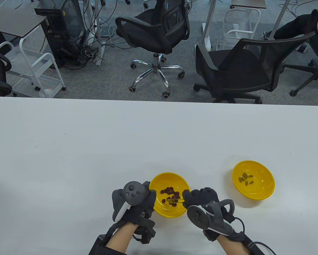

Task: Pick raisins with tweezers into bowl

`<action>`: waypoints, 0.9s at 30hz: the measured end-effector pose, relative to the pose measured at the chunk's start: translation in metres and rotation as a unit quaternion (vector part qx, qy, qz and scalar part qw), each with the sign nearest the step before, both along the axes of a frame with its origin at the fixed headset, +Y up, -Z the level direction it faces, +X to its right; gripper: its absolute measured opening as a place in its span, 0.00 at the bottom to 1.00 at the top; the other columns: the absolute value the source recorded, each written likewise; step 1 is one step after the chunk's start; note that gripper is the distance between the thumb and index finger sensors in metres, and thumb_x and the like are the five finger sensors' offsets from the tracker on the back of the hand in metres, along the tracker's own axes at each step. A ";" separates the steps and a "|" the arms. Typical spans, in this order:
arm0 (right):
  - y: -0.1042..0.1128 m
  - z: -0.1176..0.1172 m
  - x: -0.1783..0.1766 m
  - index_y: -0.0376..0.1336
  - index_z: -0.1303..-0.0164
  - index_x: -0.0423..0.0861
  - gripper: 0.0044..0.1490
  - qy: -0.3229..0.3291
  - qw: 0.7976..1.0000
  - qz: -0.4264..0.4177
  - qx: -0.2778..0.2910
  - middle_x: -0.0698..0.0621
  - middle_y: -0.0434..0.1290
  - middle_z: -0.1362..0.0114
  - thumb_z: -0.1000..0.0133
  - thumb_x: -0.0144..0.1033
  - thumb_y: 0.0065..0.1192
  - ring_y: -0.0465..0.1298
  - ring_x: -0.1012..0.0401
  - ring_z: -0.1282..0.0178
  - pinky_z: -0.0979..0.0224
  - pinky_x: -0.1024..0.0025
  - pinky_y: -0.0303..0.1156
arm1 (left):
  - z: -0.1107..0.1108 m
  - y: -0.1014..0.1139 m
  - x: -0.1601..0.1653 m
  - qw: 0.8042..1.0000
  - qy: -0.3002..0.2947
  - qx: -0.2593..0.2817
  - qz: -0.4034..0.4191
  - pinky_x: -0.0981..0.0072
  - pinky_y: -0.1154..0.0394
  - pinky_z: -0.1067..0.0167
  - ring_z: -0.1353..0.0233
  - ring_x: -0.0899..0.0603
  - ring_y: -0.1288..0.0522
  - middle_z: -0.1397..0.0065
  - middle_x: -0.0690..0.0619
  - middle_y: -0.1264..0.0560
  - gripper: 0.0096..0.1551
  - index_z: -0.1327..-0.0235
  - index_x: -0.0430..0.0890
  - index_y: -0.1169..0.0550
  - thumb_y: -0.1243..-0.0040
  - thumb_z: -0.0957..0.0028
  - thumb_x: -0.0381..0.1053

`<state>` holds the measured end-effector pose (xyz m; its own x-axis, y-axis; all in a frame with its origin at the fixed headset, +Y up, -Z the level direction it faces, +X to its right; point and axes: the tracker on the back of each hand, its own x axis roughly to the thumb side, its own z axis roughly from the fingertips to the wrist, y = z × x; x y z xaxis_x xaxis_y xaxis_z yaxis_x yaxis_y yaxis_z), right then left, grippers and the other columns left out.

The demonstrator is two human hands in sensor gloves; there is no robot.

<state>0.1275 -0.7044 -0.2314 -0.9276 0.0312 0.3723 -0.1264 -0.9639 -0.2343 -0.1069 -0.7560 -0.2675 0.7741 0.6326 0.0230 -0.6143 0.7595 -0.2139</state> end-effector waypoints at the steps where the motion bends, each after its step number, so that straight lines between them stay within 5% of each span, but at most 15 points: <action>1: 0.003 -0.001 0.004 0.76 0.45 0.45 0.28 -0.006 1.000 -0.008 0.005 0.53 0.78 0.52 0.52 0.42 0.65 0.81 0.61 0.60 0.32 0.47 0.69 | 0.000 0.000 0.000 1.000 0.000 0.000 0.000 0.50 0.20 0.49 0.75 0.52 0.14 0.68 0.47 0.13 0.31 0.32 0.28 0.35 0.55 0.40 0.48; 16: 0.033 -0.023 0.098 0.77 0.45 0.44 0.28 -0.174 0.977 -0.114 0.042 0.52 0.78 0.52 0.52 0.41 0.66 0.81 0.60 0.59 0.32 0.46 0.69 | 0.000 0.001 -0.003 1.000 0.003 -0.003 0.001 0.50 0.20 0.49 0.75 0.52 0.14 0.68 0.47 0.13 0.31 0.32 0.28 0.35 0.55 0.40 0.48; 27: 0.021 -0.036 0.173 0.76 0.45 0.44 0.28 -0.346 0.933 -0.096 0.023 0.52 0.78 0.51 0.52 0.41 0.66 0.80 0.60 0.59 0.31 0.46 0.68 | 0.000 0.000 -0.002 1.000 0.002 -0.005 -0.002 0.50 0.20 0.49 0.75 0.52 0.14 0.68 0.47 0.13 0.31 0.32 0.28 0.35 0.55 0.40 0.48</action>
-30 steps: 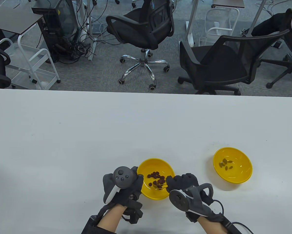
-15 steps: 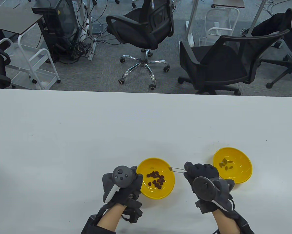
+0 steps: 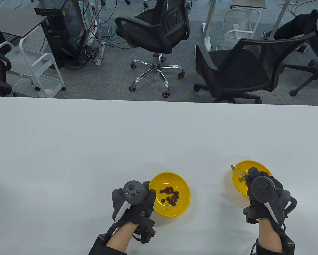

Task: Pick raisins with tweezers into bowl

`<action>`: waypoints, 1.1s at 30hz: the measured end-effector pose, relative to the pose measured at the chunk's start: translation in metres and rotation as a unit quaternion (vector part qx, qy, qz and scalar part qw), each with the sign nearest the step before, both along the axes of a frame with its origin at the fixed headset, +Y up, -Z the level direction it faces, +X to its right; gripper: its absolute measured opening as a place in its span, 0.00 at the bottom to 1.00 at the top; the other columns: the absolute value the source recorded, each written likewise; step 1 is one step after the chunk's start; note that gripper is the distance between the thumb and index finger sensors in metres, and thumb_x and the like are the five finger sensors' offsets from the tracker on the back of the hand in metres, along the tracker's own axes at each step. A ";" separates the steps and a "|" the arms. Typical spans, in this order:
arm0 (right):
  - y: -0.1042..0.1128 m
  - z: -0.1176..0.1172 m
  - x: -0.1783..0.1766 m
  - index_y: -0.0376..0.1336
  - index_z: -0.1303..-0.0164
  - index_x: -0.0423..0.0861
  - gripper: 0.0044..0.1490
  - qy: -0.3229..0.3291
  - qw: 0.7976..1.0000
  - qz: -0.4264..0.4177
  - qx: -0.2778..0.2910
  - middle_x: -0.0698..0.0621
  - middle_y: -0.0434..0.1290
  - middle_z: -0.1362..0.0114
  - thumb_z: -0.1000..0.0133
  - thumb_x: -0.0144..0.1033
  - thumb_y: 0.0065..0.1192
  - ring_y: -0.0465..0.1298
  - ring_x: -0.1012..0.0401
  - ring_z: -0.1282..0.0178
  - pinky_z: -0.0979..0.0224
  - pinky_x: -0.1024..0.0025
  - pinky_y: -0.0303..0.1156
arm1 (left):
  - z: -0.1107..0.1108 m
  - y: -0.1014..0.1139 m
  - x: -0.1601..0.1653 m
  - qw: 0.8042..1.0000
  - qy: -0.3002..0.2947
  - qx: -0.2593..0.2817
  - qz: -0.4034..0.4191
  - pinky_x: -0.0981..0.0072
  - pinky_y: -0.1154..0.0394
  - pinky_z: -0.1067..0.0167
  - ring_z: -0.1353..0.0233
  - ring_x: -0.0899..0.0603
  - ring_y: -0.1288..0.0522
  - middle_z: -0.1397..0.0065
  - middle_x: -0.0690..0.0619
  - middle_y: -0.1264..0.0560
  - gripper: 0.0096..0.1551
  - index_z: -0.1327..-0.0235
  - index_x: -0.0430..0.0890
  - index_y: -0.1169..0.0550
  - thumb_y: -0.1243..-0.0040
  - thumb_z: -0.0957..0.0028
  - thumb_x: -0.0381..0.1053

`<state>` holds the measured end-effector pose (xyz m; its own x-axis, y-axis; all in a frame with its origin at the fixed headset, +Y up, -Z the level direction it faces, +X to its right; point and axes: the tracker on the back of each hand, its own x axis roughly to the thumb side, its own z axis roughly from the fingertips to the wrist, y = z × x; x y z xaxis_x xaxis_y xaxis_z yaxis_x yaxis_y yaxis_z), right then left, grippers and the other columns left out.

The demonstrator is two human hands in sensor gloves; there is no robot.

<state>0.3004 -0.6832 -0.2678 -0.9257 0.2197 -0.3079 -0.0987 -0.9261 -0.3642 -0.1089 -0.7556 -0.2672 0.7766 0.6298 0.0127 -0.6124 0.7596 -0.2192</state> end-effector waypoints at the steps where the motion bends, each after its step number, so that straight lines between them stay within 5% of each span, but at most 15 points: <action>1: -0.001 -0.001 0.004 0.76 0.45 0.44 0.28 -0.015 1.000 0.007 -0.006 0.52 0.78 0.51 0.52 0.41 0.66 0.80 0.60 0.59 0.31 0.46 0.68 | 0.000 0.000 0.000 1.000 0.000 0.000 0.000 0.50 0.20 0.49 0.75 0.52 0.14 0.68 0.47 0.13 0.31 0.32 0.28 0.35 0.55 0.40 0.48; 14: -0.026 -0.007 0.045 0.76 0.44 0.42 0.28 -0.150 0.985 0.014 -0.080 0.50 0.78 0.51 0.51 0.40 0.66 0.80 0.59 0.59 0.32 0.45 0.68 | 0.000 0.000 0.000 1.000 0.000 0.002 0.001 0.50 0.20 0.49 0.75 0.52 0.14 0.68 0.47 0.13 0.31 0.32 0.28 0.35 0.55 0.40 0.48; 33: -0.009 -0.004 0.012 0.75 0.42 0.42 0.29 -0.091 0.994 0.051 -0.033 0.51 0.78 0.50 0.51 0.40 0.65 0.80 0.59 0.58 0.32 0.46 0.68 | -0.002 0.000 -0.004 1.000 0.011 0.002 0.002 0.50 0.20 0.49 0.75 0.52 0.14 0.68 0.47 0.13 0.31 0.32 0.28 0.35 0.55 0.40 0.48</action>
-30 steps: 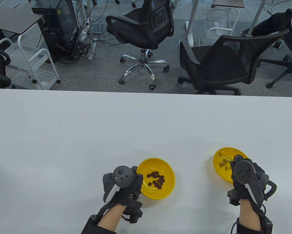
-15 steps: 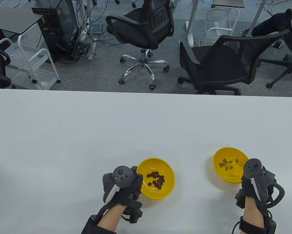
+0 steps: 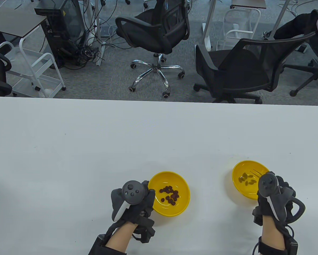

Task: Pick raisins with tweezers into bowl

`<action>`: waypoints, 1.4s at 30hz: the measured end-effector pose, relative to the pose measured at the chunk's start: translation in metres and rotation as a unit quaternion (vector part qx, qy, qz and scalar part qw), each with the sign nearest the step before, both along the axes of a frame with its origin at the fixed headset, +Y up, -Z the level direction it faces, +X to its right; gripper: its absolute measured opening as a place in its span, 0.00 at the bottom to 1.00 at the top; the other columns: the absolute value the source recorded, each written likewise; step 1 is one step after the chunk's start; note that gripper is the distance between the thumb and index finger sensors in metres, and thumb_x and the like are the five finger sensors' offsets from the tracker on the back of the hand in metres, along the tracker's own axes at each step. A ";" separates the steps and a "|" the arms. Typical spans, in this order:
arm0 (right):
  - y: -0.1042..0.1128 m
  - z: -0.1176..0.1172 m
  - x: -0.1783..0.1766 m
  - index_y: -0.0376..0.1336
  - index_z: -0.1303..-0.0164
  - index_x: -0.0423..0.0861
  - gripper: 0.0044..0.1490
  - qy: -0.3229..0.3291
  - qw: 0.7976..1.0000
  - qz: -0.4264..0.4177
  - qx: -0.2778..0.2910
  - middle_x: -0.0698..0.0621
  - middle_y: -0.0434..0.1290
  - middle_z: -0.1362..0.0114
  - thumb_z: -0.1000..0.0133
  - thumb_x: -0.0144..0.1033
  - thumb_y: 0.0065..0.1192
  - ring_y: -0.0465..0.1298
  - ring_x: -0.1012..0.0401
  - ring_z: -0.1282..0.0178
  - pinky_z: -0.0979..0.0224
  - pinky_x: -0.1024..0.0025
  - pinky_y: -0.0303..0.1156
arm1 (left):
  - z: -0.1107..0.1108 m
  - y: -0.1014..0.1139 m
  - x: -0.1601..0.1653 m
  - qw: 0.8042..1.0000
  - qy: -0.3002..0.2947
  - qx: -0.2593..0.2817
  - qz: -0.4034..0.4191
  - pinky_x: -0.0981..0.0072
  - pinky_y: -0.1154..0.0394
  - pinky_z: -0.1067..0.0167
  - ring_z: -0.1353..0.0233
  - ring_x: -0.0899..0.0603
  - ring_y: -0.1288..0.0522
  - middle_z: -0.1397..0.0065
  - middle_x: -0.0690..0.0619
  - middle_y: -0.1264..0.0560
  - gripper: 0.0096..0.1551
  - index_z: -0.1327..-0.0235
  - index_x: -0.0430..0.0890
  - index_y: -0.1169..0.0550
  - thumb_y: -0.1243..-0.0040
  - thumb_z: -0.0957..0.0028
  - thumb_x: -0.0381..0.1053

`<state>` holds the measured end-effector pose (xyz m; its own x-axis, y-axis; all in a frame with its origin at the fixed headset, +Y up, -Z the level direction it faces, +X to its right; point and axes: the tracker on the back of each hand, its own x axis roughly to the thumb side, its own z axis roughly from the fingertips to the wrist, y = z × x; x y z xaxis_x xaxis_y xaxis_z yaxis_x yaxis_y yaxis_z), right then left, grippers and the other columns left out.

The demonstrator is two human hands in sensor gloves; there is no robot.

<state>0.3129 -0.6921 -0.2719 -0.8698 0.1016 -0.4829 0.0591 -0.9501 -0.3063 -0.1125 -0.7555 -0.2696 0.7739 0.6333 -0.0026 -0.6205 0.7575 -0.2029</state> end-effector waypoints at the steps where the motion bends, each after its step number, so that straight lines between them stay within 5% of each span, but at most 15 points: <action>1: 0.002 0.001 -0.005 0.75 0.42 0.42 0.29 0.009 1.000 0.005 0.004 0.51 0.78 0.50 0.51 0.40 0.65 0.80 0.59 0.58 0.33 0.46 0.68 | -0.001 -0.001 -0.002 1.000 0.005 -0.002 0.000 0.50 0.20 0.49 0.75 0.52 0.14 0.68 0.47 0.13 0.31 0.32 0.28 0.35 0.55 0.40 0.48; 13: 0.013 0.009 -0.060 0.74 0.39 0.42 0.30 0.111 0.993 0.022 0.018 0.50 0.78 0.49 0.49 0.40 0.62 0.81 0.59 0.57 0.33 0.46 0.68 | -0.012 -0.012 -0.025 0.995 0.028 -0.097 -0.004 0.50 0.21 0.48 0.71 0.51 0.14 0.63 0.47 0.13 0.33 0.31 0.27 0.39 0.56 0.39 0.48; 19: 0.001 0.008 -0.095 0.73 0.38 0.41 0.30 0.159 0.985 0.062 -0.027 0.50 0.79 0.48 0.48 0.39 0.62 0.82 0.59 0.57 0.34 0.46 0.70 | -0.012 -0.010 -0.027 0.993 0.022 -0.116 -0.019 0.48 0.22 0.47 0.69 0.50 0.13 0.60 0.46 0.13 0.35 0.29 0.25 0.41 0.56 0.38 0.49; 30: -0.041 -0.003 -0.129 0.72 0.37 0.41 0.30 0.189 0.964 0.148 -0.116 0.50 0.81 0.49 0.48 0.38 0.62 0.85 0.59 0.61 0.38 0.49 0.73 | -0.008 0.000 -0.038 0.996 0.041 -0.063 -0.046 0.43 0.25 0.42 0.62 0.45 0.13 0.52 0.41 0.14 0.38 0.27 0.27 0.40 0.57 0.38 0.54; 37: -0.062 -0.011 -0.129 0.66 0.29 0.42 0.35 0.177 0.952 0.168 -0.182 0.49 0.82 0.49 0.48 0.40 0.61 0.85 0.57 0.59 0.37 0.49 0.72 | -0.004 0.010 -0.039 0.995 0.057 0.018 -0.079 0.34 0.33 0.35 0.44 0.38 0.17 0.35 0.34 0.22 0.39 0.24 0.32 0.42 0.57 0.38 0.56; 42: -0.071 -0.013 -0.133 0.64 0.28 0.43 0.36 0.176 0.941 0.191 -0.214 0.49 0.83 0.48 0.48 0.40 0.62 0.85 0.56 0.58 0.36 0.49 0.71 | -0.005 0.010 -0.038 0.993 0.045 0.025 -0.106 0.28 0.39 0.32 0.33 0.31 0.23 0.26 0.29 0.30 0.40 0.22 0.34 0.43 0.58 0.38 0.58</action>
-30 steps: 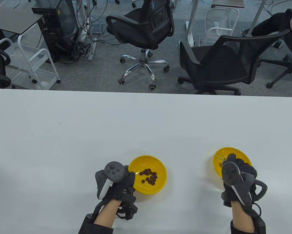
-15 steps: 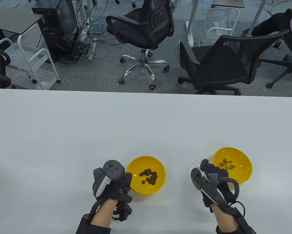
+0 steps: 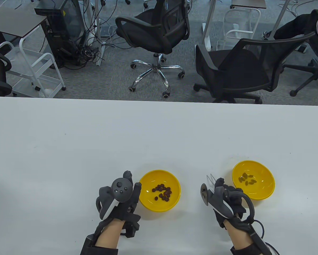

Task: Pick raisins with tweezers into bowl

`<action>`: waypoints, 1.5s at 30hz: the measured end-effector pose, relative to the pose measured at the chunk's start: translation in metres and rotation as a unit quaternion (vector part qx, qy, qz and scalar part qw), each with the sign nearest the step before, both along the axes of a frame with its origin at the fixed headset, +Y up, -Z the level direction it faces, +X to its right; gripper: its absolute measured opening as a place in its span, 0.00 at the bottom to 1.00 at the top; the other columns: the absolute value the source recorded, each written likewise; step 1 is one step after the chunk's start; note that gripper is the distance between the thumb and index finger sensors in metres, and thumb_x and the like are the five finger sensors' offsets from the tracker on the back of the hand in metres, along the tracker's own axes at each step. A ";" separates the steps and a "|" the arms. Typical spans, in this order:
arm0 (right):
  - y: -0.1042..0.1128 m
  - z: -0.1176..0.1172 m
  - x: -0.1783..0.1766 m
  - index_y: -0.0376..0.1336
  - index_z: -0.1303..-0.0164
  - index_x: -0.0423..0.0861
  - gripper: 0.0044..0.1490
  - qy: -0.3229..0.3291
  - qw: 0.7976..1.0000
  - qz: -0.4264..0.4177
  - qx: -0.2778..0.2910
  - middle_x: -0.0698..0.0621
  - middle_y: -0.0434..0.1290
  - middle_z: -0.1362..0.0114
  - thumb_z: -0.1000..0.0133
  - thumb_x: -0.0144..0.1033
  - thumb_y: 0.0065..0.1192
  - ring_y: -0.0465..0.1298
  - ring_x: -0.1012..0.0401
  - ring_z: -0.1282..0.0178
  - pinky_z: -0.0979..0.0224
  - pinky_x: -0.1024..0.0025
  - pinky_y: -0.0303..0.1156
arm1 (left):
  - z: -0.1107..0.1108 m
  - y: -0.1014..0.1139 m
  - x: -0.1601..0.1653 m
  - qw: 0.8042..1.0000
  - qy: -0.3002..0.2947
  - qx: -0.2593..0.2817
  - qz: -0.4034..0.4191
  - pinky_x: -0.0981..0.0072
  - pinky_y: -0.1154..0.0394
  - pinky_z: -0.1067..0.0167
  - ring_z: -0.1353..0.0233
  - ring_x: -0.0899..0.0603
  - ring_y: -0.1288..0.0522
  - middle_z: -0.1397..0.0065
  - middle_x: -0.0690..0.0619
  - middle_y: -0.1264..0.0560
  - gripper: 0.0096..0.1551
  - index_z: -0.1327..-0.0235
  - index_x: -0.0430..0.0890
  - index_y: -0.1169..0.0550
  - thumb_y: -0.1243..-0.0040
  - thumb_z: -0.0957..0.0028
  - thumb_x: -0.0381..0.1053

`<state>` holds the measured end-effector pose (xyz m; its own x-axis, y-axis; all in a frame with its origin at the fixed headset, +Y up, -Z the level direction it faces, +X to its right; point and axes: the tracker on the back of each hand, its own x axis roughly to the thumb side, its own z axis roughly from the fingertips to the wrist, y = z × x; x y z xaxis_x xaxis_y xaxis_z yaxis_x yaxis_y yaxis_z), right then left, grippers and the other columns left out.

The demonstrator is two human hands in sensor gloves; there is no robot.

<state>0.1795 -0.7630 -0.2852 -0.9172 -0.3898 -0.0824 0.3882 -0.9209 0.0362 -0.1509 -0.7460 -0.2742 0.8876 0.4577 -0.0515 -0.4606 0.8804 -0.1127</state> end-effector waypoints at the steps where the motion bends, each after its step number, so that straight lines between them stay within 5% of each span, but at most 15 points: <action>1: -0.001 0.000 -0.001 0.64 0.28 0.43 0.36 -0.001 1.000 0.000 -0.005 0.49 0.83 0.47 0.48 0.40 0.62 0.85 0.56 0.58 0.36 0.49 0.71 | -0.001 -0.001 0.000 1.000 -0.005 -0.005 -0.002 0.27 0.40 0.32 0.32 0.30 0.24 0.26 0.28 0.30 0.40 0.22 0.34 0.43 0.58 0.38 0.58; 10: -0.004 -0.002 0.000 0.66 0.29 0.43 0.35 -0.009 1.000 -0.010 -0.021 0.47 0.81 0.46 0.47 0.41 0.61 0.84 0.55 0.57 0.35 0.48 0.70 | -0.001 -0.001 0.001 1.000 -0.008 -0.006 -0.007 0.25 0.41 0.32 0.29 0.28 0.26 0.24 0.28 0.32 0.40 0.21 0.35 0.42 0.58 0.38 0.59; 17: 0.022 0.008 0.005 0.62 0.25 0.45 0.41 0.022 0.993 -0.079 0.079 0.45 0.77 0.36 0.49 0.50 0.58 0.82 0.51 0.45 0.30 0.43 0.66 | 0.003 0.003 0.010 0.998 -0.060 0.009 -0.029 0.17 0.54 0.32 0.22 0.24 0.36 0.18 0.27 0.41 0.43 0.19 0.38 0.48 0.59 0.38 0.62; 20: 0.034 0.014 0.007 0.54 0.19 0.47 0.48 0.060 0.983 -0.136 0.108 0.40 0.67 0.24 0.50 0.55 0.56 0.74 0.43 0.29 0.26 0.36 0.59 | 0.008 0.007 0.020 0.991 -0.105 0.031 -0.071 0.16 0.60 0.32 0.17 0.20 0.48 0.14 0.26 0.51 0.49 0.17 0.39 0.56 0.62 0.39 0.67; 24: 0.039 0.019 0.009 0.39 0.16 0.51 0.58 0.106 0.968 -0.207 0.097 0.38 0.48 0.14 0.52 0.63 0.52 0.50 0.32 0.14 0.24 0.26 0.43 | 0.016 0.010 0.036 0.974 -0.162 0.034 -0.157 0.14 0.68 0.35 0.16 0.17 0.63 0.14 0.25 0.64 0.55 0.18 0.43 0.66 0.66 0.41 0.74; 32: 0.036 0.021 0.006 0.29 0.18 0.52 0.65 0.135 0.967 -0.197 0.084 0.39 0.33 0.12 0.56 0.71 0.49 0.32 0.29 0.13 0.25 0.23 0.33 | 0.022 0.008 0.051 0.957 -0.205 0.014 -0.205 0.13 0.73 0.38 0.19 0.16 0.72 0.16 0.25 0.72 0.60 0.22 0.42 0.72 0.67 0.44 0.78; 45: 0.034 0.021 0.001 0.30 0.18 0.52 0.65 0.128 0.977 -0.152 0.073 0.39 0.34 0.13 0.55 0.70 0.50 0.33 0.30 0.13 0.25 0.23 0.33 | 0.021 0.009 0.049 0.960 -0.190 0.012 -0.203 0.13 0.72 0.38 0.19 0.16 0.71 0.17 0.24 0.71 0.60 0.22 0.41 0.71 0.68 0.43 0.77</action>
